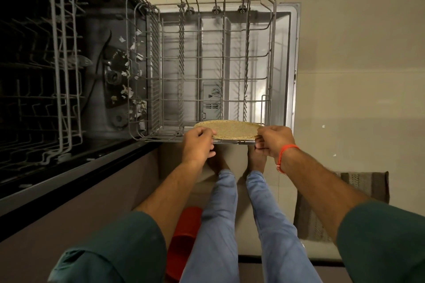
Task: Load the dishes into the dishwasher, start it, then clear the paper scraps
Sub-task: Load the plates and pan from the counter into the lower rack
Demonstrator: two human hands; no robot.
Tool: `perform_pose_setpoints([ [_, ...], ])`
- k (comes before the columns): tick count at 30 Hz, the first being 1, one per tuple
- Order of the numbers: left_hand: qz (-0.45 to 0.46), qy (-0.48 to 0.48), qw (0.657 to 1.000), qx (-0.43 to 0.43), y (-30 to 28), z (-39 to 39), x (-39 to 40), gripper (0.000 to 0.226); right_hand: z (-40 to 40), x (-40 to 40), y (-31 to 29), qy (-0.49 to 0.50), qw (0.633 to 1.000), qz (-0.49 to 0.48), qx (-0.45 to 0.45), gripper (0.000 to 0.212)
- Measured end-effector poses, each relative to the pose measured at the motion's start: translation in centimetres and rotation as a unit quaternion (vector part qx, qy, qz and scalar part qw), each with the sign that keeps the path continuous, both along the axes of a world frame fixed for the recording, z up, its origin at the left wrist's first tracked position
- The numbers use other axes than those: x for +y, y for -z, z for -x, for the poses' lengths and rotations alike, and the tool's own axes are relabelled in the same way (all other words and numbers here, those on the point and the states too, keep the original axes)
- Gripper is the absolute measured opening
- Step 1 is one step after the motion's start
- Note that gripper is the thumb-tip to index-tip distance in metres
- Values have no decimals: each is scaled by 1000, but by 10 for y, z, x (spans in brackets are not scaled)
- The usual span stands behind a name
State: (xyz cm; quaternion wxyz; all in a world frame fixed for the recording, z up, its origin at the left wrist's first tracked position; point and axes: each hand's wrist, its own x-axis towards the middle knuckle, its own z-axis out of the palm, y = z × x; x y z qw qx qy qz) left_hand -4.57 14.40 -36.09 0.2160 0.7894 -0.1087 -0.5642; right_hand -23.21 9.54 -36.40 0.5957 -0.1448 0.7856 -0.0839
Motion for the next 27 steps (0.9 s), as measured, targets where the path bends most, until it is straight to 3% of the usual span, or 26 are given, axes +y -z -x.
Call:
perform_pose_setpoints([
  [13, -52, 75, 996, -13, 23, 0, -20, 15, 9, -4, 41, -27, 999, -38, 5, 19],
  [21, -61, 27, 997, 43, 22, 7, -19, 17, 6, 3, 41, 0, 997, -67, -27, 25],
  [27, -94, 56, 988, 113, 16, 16, -13, 23, -3, 4, 45, 11, 995, -75, -62, 45],
])
